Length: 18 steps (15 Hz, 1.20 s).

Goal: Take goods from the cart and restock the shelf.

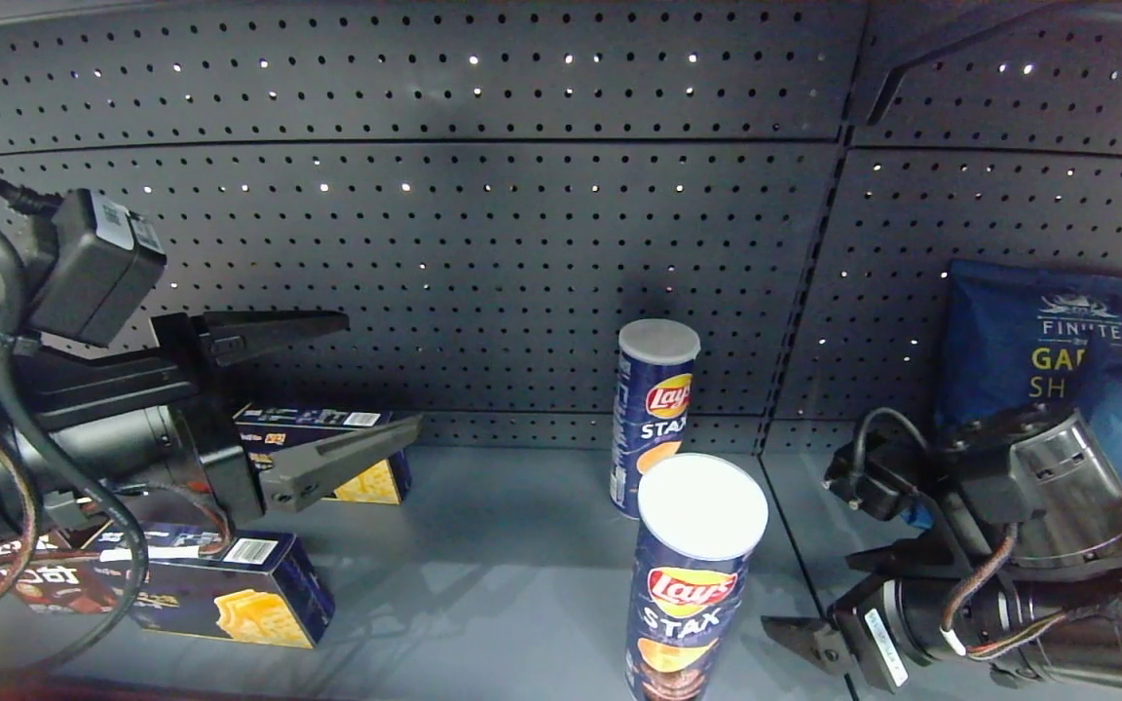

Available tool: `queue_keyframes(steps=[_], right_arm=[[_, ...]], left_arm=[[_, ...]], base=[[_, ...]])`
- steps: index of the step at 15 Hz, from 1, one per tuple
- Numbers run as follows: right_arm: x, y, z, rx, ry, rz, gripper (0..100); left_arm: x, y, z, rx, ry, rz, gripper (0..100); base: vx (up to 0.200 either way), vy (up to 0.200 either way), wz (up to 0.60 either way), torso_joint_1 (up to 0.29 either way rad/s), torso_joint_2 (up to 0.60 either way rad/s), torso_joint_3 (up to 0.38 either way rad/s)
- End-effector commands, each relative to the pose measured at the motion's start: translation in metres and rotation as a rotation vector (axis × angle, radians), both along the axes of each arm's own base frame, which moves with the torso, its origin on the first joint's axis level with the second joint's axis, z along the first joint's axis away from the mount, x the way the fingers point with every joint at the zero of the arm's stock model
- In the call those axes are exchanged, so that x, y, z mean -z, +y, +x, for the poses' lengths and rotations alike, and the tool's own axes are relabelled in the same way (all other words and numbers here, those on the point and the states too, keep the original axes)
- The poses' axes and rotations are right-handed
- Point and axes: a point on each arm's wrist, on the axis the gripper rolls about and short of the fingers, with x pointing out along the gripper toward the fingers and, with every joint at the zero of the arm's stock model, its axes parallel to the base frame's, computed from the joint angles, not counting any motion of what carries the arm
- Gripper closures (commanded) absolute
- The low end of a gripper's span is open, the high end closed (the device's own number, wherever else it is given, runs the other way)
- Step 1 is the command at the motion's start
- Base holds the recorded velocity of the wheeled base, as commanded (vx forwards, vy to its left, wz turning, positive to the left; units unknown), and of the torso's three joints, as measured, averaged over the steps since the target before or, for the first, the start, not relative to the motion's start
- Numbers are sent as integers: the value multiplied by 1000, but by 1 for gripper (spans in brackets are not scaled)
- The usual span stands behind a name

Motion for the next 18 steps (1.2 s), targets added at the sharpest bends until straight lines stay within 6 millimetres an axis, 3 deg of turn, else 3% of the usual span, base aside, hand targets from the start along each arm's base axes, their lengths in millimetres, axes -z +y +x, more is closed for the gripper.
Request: queue_keyframes(steps=[1, 18], right_arm=[[0, 2, 0, -8, -1, 0, 0], [3, 13, 0, -53, -10, 14, 0]], left_arm=[[1, -1, 1, 2, 4, 1, 0], [6, -10, 8, 34, 16, 7, 0]], base=[[0, 0, 0, 0, 0, 0], [0, 0, 0, 0, 0, 0]])
